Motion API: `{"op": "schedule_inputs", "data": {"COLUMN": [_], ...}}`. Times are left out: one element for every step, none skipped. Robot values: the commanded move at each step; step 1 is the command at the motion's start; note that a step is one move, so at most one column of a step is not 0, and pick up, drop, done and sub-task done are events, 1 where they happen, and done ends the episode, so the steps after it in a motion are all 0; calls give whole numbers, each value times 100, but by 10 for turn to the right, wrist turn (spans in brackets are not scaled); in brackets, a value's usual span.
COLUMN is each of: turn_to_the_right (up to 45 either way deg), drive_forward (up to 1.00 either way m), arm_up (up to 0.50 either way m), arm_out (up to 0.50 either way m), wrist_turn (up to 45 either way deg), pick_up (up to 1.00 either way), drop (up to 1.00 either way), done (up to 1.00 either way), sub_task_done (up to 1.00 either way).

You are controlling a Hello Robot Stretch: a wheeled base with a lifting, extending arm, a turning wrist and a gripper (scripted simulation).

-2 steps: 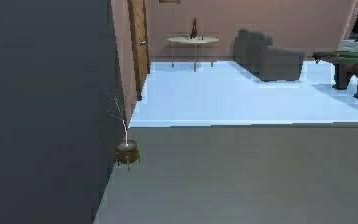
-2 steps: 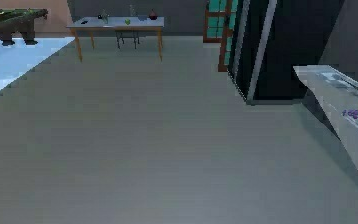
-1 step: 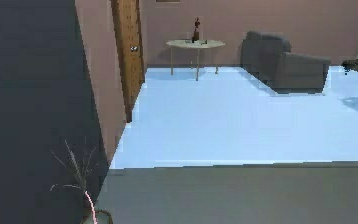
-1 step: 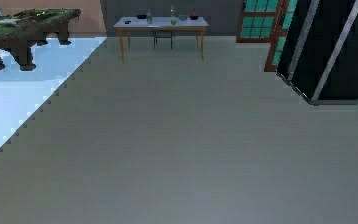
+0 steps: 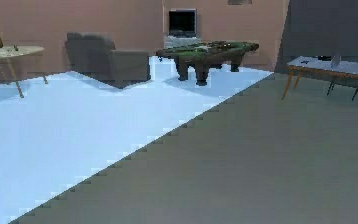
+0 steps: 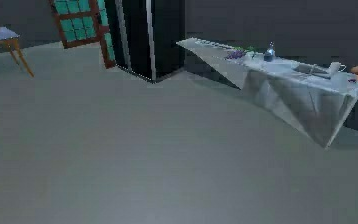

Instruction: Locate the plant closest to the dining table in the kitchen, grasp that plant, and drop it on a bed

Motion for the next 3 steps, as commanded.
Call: {"op": "schedule_inputs", "data": {"turn_to_the_right": [390, 0, 30], "drive_forward": [0, 100, 0], "arm_up": [0, 0, 0], "arm_out": [0, 0, 0], "wrist_turn": [0, 0, 0], "pick_up": [0, 0, 0], "drop": [0, 0, 0], "done": [0, 0, 0], "sub_task_done": [0, 0, 0]}}
